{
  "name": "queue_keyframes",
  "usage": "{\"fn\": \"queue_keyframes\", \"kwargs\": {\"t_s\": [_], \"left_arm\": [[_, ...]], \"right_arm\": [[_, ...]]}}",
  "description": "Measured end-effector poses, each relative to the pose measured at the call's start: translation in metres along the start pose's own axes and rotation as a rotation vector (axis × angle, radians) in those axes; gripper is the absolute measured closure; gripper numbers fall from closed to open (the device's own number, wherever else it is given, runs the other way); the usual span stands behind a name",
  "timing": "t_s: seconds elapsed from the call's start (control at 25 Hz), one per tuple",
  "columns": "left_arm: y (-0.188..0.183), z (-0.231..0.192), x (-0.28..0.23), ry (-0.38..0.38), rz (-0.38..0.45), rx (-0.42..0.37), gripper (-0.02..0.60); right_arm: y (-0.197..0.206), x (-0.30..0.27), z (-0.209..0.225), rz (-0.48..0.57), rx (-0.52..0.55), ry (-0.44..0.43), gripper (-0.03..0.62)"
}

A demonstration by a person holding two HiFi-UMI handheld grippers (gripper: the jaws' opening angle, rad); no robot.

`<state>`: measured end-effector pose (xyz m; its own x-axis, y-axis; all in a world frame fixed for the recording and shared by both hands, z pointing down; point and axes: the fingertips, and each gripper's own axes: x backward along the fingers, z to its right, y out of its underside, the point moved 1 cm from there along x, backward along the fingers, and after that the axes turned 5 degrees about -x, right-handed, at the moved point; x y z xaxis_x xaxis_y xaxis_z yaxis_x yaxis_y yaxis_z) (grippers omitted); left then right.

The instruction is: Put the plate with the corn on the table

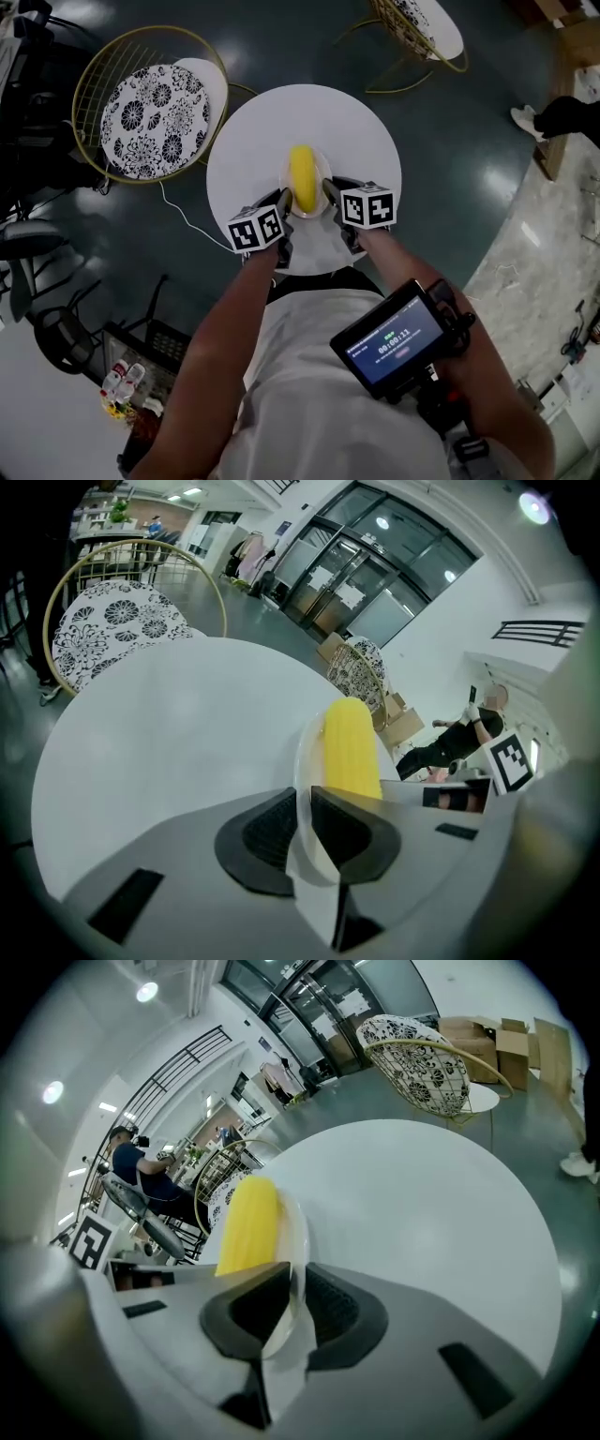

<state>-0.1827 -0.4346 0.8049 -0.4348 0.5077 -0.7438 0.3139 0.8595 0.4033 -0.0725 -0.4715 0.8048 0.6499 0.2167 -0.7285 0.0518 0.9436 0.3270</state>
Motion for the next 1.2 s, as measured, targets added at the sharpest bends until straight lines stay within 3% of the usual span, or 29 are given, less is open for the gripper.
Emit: {"fn": "queue_keyframes", "kwargs": {"t_s": [0.72, 0.88, 1.2], "left_arm": [[-0.001, -0.002, -0.007, -0.038, -0.036, -0.059, 0.532], [-0.01, -0.009, -0.001, -0.072, 0.002, -0.029, 0.454], [-0.013, -0.023, 0.018, -0.085, 0.053, -0.016, 0.454]], "right_arm": [[-0.002, -0.01, 0.002, -0.084, 0.083, 0.055, 0.545], [-0.005, -0.006, 0.003, -0.06, 0.117, 0.09, 0.532], [-0.016, 0.004, 0.008, 0.026, 0.101, 0.108, 0.533]]}}
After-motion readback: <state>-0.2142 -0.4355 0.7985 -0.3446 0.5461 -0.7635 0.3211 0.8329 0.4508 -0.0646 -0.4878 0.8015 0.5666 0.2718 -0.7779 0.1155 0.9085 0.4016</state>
